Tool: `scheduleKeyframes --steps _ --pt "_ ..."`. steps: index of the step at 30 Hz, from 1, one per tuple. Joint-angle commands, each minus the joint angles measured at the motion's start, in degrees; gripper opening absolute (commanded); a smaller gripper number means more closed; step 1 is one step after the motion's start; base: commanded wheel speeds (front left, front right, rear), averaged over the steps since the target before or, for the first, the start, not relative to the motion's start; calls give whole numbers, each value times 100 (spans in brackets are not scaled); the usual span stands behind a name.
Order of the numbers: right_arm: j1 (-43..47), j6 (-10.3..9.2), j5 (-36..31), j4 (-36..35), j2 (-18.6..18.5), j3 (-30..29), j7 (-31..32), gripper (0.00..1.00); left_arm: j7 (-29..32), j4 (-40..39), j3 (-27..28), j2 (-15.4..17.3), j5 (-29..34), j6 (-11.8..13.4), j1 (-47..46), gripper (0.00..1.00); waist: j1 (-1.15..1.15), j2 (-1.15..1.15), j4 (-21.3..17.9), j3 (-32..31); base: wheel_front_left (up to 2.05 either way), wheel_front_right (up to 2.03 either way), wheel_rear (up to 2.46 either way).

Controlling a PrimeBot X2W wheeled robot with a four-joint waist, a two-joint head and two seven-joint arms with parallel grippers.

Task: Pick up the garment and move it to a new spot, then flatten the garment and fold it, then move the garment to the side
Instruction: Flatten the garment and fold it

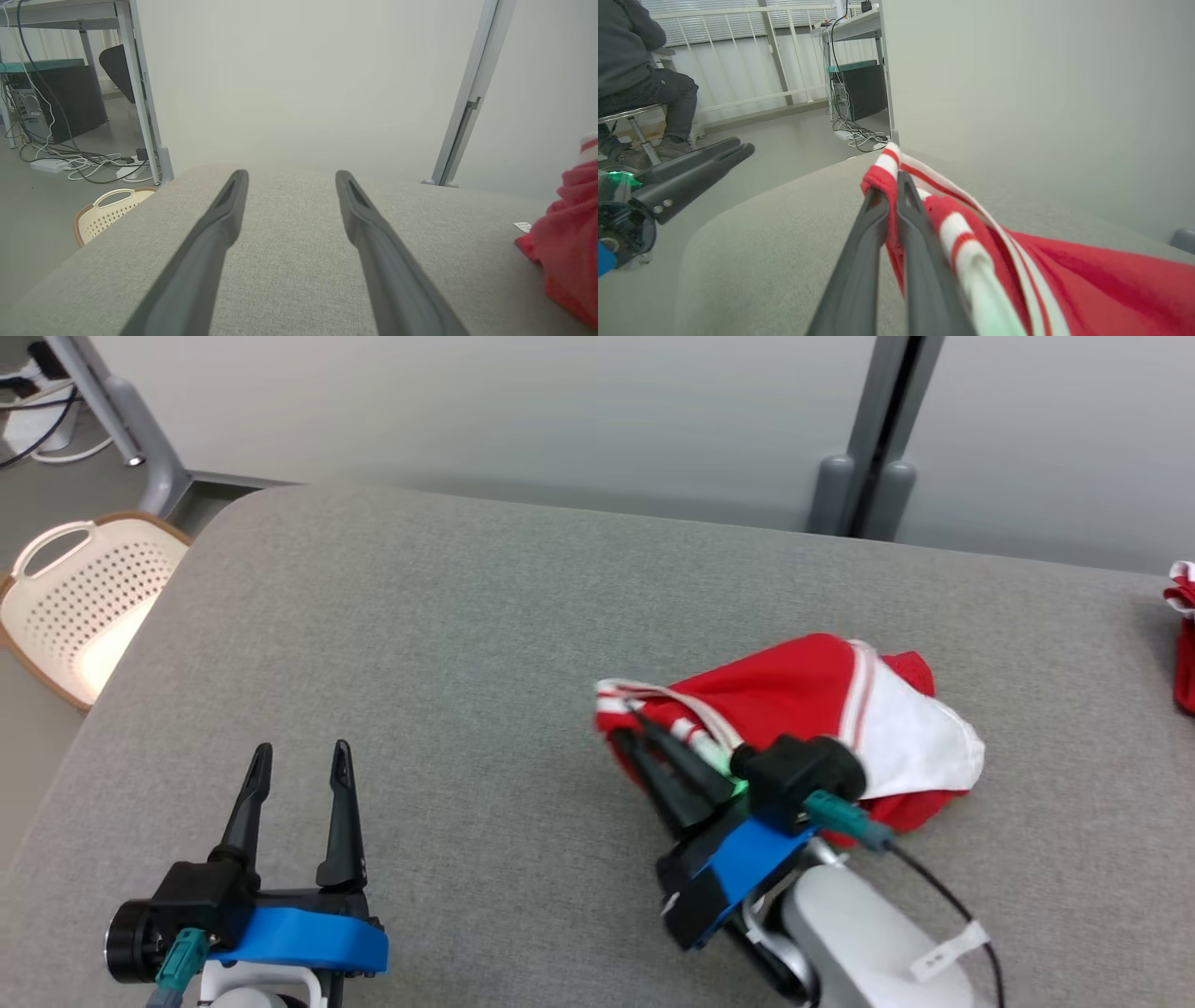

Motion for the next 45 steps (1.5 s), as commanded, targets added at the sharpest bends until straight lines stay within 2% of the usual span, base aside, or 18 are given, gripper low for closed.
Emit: scheduleKeyframes --steps 1,7,13,14,15,19,24,29,37,45 --pt "-137 3 137 34 12 177 -38 0 -26 17 -24 -1 -29 -5 -85 100 0 0 77 41 0 0 0" --pt "-500 3 828 268 11 1408 -97 0 -26 56 -110 -2 -101 33 -176 100 0 0 214 141 0 0 0" --pt "-699 3 1275 525 14 2251 -127 0 -26 105 -172 -2 -151 80 -220 100 0 0 200 182 0 0 0" --pt "-719 3 1295 579 12 2350 -130 43 -26 112 -182 -2 -162 84 -223 100 0 0 178 179 0 0 0" --pt "-735 3 1325 610 12 2402 -132 100 -26 120 -188 -2 -167 87 -224 100 0 0 153 172 0 0 0" --pt "-756 3 1182 586 12 2193 -130 100 -26 111 -138 -2 -126 108 -156 100 0 0 -39 122 0 0 0" --pt "-504 3 682 559 11 1544 -131 100 -26 83 -32 -1 -53 91 -42 100 0 0 -349 19 0 0 0" --pt "-161 3 51 315 -67 517 -133 100 -26 21 24 -1 -4 101 55 100 0 0 -612 -69 0 0 0" --pt "882 3 -601 -727 -381 -1324 -130 100 -26 -56 126 0 77 83 203 100 0 0 -939 -189 0 0 0" --pt "2020 3 -939 -1498 -251 -2566 -129 100 -26 -77 149 0 140 55 325 100 0 0 -1093 -266 0 0 0"
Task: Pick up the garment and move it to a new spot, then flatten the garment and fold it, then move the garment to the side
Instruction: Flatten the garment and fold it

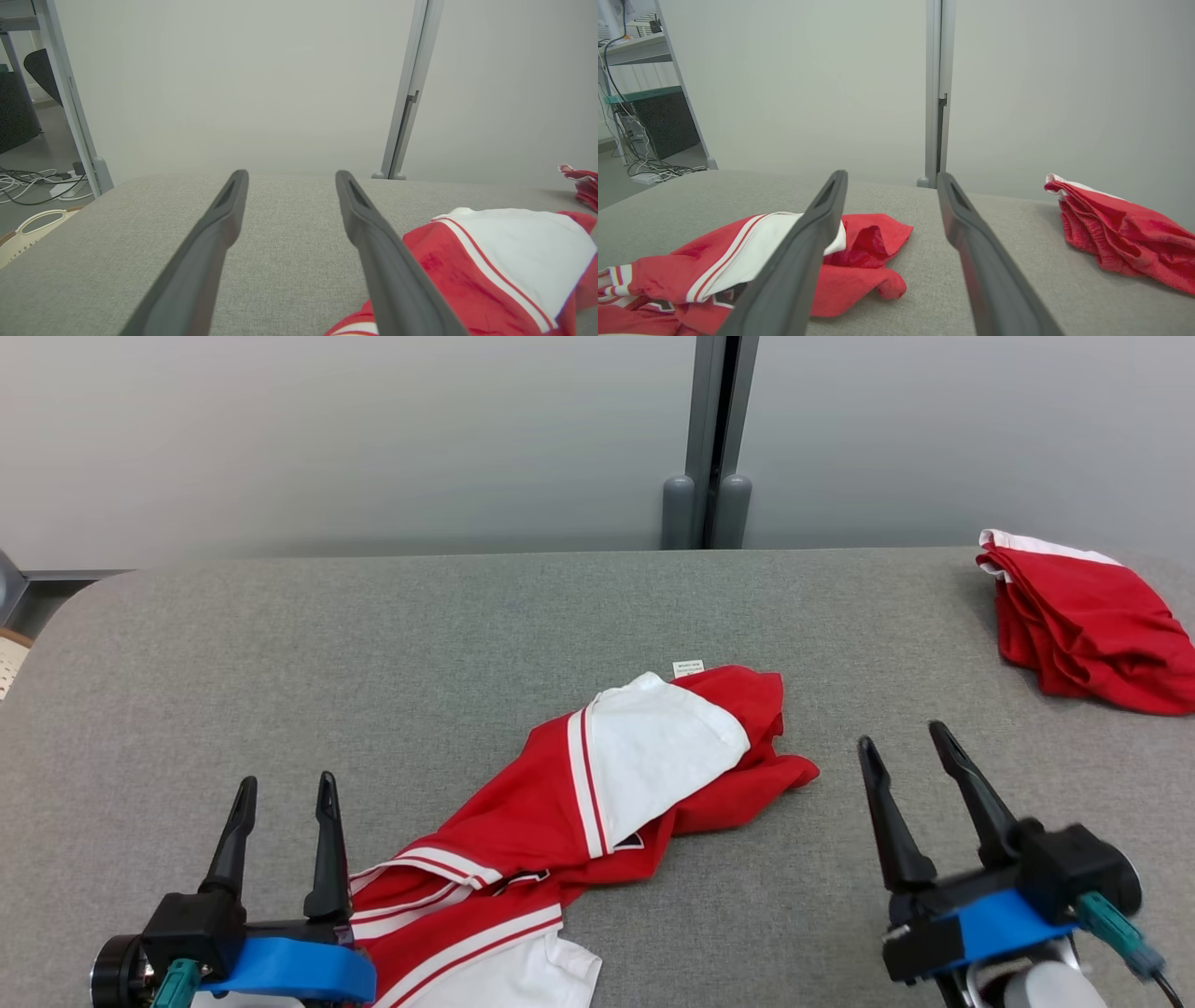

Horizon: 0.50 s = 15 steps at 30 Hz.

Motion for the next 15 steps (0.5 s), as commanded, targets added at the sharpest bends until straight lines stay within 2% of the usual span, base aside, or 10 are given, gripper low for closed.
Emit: scheduleKeyframes --steps 1,8,15 --pt "230 3 -64 -120 64 -130 -18 100 -26 -3 23 4 22 -28 29 100 1 -1 -17 -4 0 0 0" --pt "933 3 -151 -455 226 -513 -18 100 -26 -6 23 3 44 -45 -7 100 1 -1 -41 14 0 0 0" --pt "901 3 -125 -484 286 -547 -18 100 -26 16 -53 18 158 -61 -5 100 1 -1 -91 48 0 0 0"
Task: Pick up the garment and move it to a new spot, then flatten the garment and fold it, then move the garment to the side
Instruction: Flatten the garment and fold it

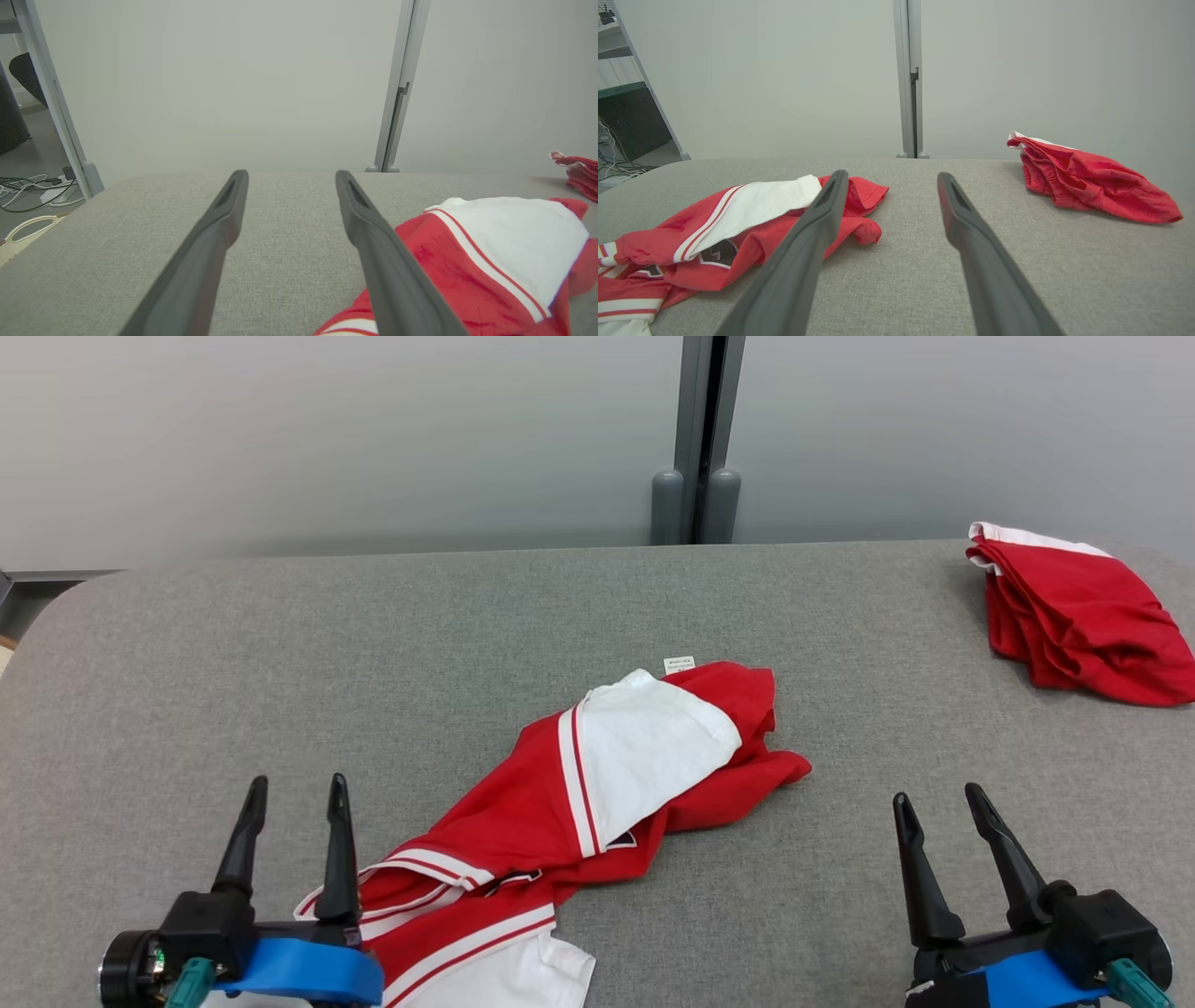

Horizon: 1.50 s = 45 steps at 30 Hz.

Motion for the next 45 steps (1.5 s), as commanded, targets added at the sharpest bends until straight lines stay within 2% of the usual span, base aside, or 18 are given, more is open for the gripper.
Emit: scheduleKeyframes --steps 1,6,12,16,28,40,41,42,43,45 --pt "-53 3 16 -16 23 -6 -18 100 -26 -3 -77 25 77 -27 -14 100 1 0 -5 4 0 0 0" --pt "-151 3 9 28 31 20 -19 100 -26 113 -588 94 226 -58 -53 100 1 0 -15 34 0 0 0" --pt "-224 3 -14 70 33 62 -19 100 -26 465 -1488 367 244 -48 -104 100 1 0 -78 109 0 0 0" --pt "-263 3 29 90 34 79 -19 100 -26 753 -1882 548 255 -48 -154 100 1 0 -145 171 0 0 0" --pt "-390 3 35 106 34 90 -19 100 -26 1512 -2118 810 459 -30 -486 100 1 0 -382 367 0 0 0" --pt "-461 3 66 149 33 153 -19 100 -26 2144 -2249 792 450 -35 -1164 100 1 0 -549 471 0 0 0" --pt "-468 3 69 158 33 172 -19 100 -26 2250 -2254 785 415 -36 -1236 88 1 0 -574 482 0 0 0" --pt "-481 3 72 165 34 176 -19 100 -27 2312 -2254 768 377 -38 -1351 35 1 0 -591 485 0 0 0" --pt "-490 3 70 164 33 175 -19 100 -27 2367 -2250 757 337 -40 -1441 0 1 0 -606 487 0 0 0" --pt "-489 3 58 141 33 150 -19 100 -28 2273 -2177 725 183 -42 -1621 0 1 0 -614 506 0 0 0"
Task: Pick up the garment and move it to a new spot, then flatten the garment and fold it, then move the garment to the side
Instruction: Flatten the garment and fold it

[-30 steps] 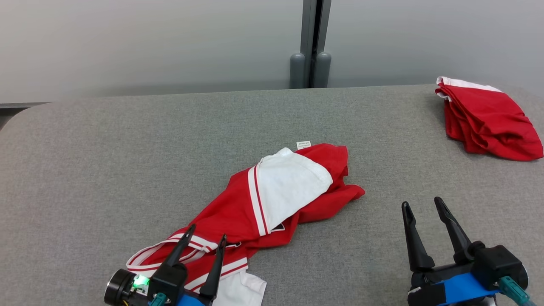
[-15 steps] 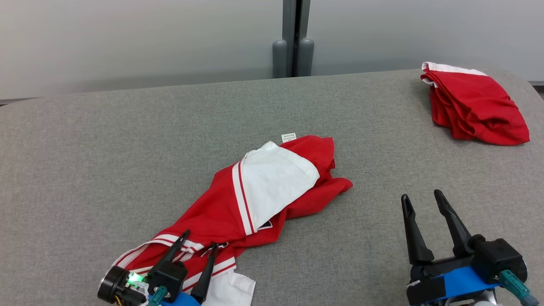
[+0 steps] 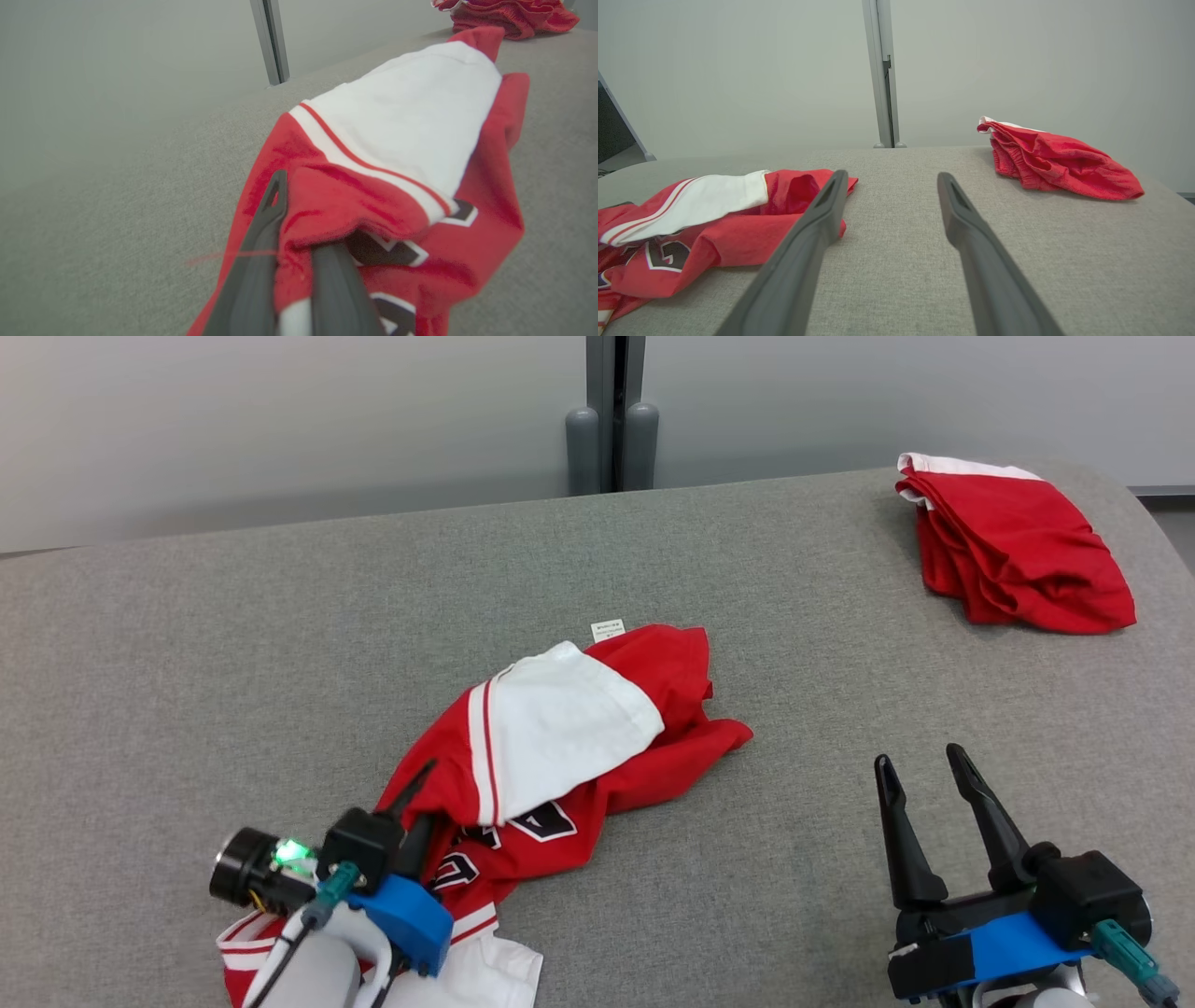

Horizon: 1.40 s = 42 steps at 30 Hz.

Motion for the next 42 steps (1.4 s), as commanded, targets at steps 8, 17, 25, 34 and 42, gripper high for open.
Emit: scheduleKeyframes --steps 8,17,25,34,42 --pt "-83 3 -44 -42 1 -49 -19 100 -28 -408 395 379 -566 -3 -809 0 0 0 7 145 0 0 0" --pt "-232 3 -95 108 -3 -177 -19 100 -27 82 837 914 -963 -4 -1815 0 0 0 -218 377 0 0 0" --pt "-277 3 -105 194 -4 -264 -19 100 -29 1075 1088 1049 -1067 36 -2403 99 0 0 -314 615 0 0 0" --pt "-294 3 -83 300 -2 -286 -19 100 -27 782 1365 730 -1027 47 -1737 100 0 0 -69 476 0 0 0" --pt "-149 3 -44 354 0 -350 -19 100 -28 -178 1815 351 -1007 57 -667 100 0 0 199 155 0 0 0"
